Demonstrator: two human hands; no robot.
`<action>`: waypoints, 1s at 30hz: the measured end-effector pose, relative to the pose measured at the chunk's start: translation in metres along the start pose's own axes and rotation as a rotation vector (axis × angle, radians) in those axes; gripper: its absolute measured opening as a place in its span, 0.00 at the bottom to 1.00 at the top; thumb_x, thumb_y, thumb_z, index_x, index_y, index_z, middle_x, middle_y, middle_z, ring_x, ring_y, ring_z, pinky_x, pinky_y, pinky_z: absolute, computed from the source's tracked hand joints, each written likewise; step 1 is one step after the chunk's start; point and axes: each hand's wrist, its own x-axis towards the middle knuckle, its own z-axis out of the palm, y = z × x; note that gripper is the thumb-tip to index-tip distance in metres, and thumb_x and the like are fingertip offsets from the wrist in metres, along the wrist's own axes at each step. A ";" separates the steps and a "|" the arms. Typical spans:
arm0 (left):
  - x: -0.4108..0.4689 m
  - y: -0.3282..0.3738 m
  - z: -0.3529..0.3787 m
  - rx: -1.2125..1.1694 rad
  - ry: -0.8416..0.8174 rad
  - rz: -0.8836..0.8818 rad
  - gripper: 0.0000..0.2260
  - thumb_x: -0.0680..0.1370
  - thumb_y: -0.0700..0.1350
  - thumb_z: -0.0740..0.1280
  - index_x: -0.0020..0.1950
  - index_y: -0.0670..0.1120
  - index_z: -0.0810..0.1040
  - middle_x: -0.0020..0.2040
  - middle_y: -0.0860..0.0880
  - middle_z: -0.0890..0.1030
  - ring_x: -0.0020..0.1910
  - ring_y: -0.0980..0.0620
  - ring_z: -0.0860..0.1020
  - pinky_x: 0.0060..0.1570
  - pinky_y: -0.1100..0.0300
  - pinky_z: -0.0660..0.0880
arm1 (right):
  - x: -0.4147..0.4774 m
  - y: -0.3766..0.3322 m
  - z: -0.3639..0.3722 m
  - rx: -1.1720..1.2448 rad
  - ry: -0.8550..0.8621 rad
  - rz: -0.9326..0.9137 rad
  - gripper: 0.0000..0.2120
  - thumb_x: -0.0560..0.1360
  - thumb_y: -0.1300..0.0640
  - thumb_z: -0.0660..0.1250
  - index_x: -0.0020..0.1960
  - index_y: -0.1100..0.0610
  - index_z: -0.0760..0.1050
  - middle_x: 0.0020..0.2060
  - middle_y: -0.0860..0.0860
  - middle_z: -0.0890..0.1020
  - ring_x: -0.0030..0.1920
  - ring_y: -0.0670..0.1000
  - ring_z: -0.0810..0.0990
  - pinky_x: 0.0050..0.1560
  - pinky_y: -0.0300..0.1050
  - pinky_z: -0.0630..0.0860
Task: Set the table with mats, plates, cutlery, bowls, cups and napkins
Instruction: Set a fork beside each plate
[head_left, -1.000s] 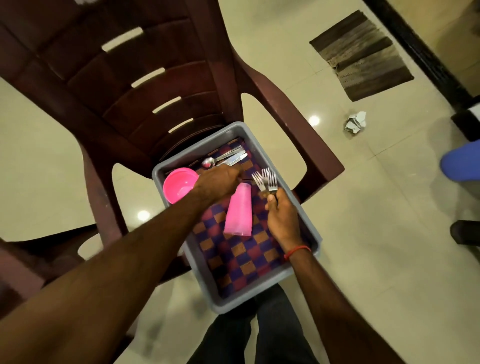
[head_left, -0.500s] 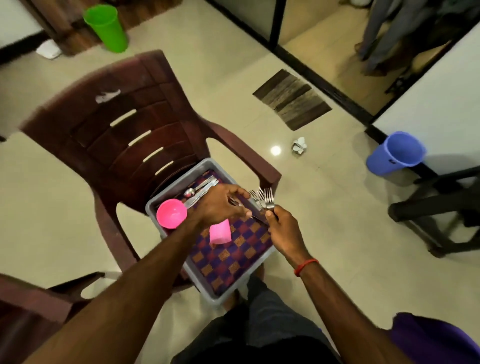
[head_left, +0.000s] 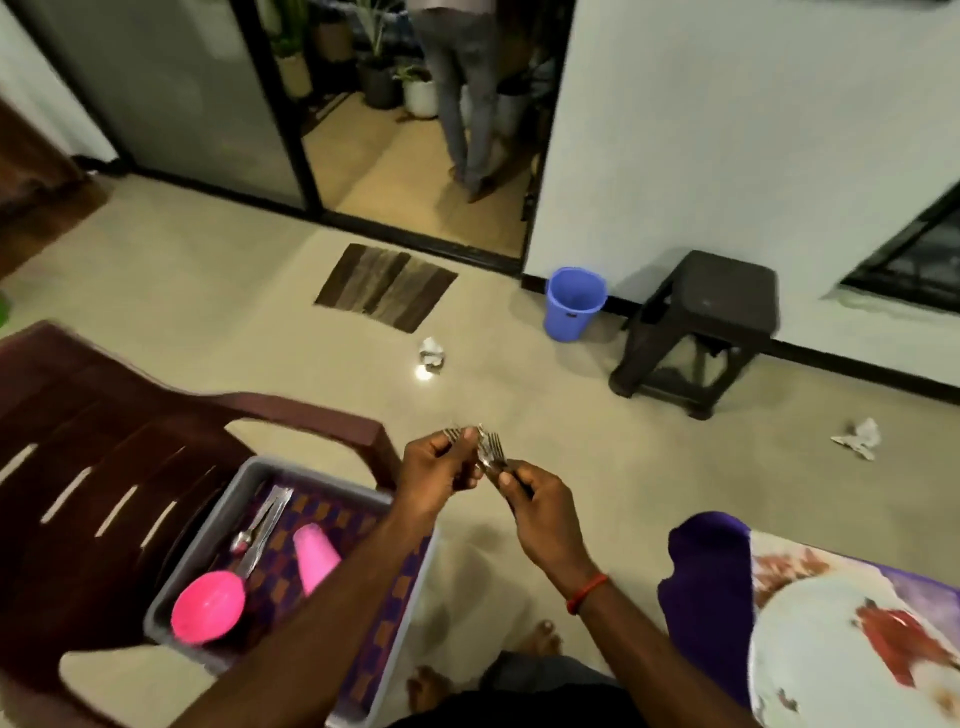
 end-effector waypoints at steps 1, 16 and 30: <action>0.002 -0.001 0.016 0.004 -0.042 -0.017 0.12 0.80 0.45 0.69 0.45 0.37 0.83 0.30 0.42 0.78 0.25 0.51 0.74 0.29 0.60 0.73 | 0.000 0.003 -0.013 0.007 0.018 0.003 0.09 0.81 0.60 0.65 0.52 0.53 0.84 0.35 0.37 0.81 0.38 0.39 0.78 0.40 0.32 0.69; 0.016 -0.004 0.220 0.294 -0.571 -0.148 0.13 0.84 0.45 0.63 0.52 0.38 0.83 0.40 0.42 0.83 0.37 0.50 0.81 0.38 0.60 0.80 | 0.003 0.083 -0.180 -0.067 0.255 0.147 0.09 0.78 0.57 0.68 0.54 0.50 0.85 0.36 0.48 0.85 0.34 0.36 0.77 0.38 0.32 0.68; 0.022 -0.055 0.337 0.418 -0.619 -0.332 0.13 0.85 0.44 0.58 0.49 0.40 0.79 0.42 0.42 0.83 0.43 0.45 0.81 0.42 0.53 0.77 | -0.018 0.120 -0.218 0.166 0.636 0.445 0.10 0.81 0.56 0.66 0.56 0.57 0.85 0.27 0.36 0.78 0.30 0.35 0.75 0.35 0.31 0.65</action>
